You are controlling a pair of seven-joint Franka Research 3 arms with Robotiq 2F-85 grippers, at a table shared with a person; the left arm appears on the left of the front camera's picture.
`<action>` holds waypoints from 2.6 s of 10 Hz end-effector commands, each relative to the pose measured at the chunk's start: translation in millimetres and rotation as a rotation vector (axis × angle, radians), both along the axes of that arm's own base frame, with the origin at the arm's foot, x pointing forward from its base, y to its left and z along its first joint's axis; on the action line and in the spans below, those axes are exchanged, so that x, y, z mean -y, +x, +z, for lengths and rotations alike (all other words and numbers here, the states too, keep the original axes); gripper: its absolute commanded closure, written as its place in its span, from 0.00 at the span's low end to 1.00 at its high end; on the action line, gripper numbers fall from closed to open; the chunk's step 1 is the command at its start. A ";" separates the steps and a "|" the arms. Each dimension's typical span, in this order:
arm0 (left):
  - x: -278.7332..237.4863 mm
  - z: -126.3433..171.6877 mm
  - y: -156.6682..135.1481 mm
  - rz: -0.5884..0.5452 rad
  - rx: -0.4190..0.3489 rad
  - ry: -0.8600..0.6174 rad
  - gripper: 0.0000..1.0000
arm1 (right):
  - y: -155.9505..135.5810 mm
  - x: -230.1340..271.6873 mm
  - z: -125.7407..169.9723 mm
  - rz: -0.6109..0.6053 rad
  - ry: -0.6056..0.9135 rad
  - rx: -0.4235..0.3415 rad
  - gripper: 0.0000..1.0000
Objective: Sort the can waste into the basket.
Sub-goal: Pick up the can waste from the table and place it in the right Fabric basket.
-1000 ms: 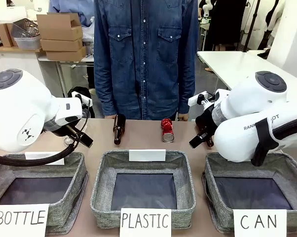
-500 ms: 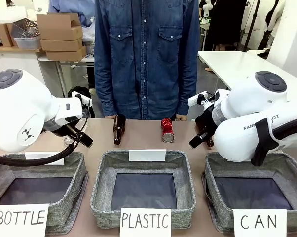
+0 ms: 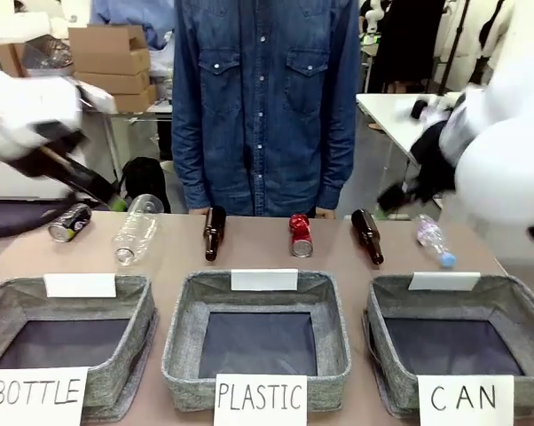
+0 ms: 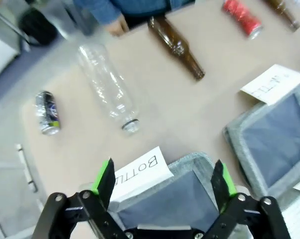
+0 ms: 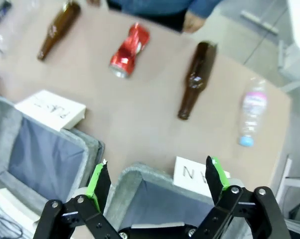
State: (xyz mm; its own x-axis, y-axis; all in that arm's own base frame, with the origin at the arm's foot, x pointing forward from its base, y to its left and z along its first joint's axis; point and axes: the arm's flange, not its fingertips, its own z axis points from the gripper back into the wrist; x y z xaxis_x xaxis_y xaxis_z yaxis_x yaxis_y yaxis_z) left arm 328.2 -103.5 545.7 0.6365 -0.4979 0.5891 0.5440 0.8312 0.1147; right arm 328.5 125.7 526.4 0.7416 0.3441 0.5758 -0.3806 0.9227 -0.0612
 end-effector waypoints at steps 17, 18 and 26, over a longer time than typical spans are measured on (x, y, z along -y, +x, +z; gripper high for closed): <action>-168.3 3.0 14.4 -0.550 -0.444 -1.209 0.00 | -10.6 177.7 -9.0 0.060 1.103 -0.540 0.00; -168.3 3.0 14.4 -0.550 -0.444 -1.209 0.00 | -10.6 177.7 -9.0 0.060 1.103 -0.540 0.00; -168.3 3.0 14.4 -0.550 -0.444 -1.209 0.00 | 51.3 43.3 8.5 -0.263 0.536 -0.256 0.00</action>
State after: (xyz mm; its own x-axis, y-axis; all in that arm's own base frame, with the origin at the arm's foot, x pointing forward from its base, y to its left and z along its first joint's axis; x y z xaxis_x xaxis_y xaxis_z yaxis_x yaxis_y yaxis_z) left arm 341.6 64.0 544.8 0.7878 -0.0855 0.6100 0.6111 -0.0161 -0.7914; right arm 361.8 84.7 543.9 0.8648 -0.1319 0.4844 -0.1500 0.8529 0.5001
